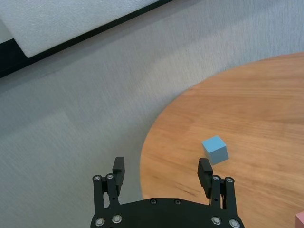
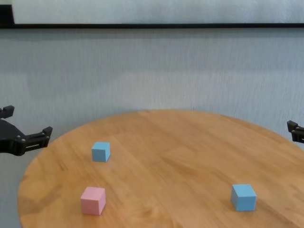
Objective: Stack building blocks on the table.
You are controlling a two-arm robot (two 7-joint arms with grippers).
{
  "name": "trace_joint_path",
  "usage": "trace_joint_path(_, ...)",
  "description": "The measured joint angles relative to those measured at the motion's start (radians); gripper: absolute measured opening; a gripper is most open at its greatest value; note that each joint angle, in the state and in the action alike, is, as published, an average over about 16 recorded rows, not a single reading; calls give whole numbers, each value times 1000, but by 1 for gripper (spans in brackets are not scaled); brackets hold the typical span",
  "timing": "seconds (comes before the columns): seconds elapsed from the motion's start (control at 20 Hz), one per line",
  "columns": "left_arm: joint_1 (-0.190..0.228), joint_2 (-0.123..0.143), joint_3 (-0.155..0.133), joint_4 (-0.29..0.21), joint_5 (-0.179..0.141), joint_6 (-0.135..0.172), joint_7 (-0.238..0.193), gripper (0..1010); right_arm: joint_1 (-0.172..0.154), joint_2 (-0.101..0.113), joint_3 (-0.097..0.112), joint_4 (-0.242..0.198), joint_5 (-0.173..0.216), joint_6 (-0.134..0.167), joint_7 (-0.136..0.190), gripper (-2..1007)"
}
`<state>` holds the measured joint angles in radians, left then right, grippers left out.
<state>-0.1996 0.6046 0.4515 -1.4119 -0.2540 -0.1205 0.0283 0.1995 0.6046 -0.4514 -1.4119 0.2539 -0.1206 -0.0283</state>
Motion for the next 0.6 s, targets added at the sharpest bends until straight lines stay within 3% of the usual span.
trace_joint_path(0.6,0,0,0,0,0,0,0,1000,0,0,0,0,0,0,0,1000)
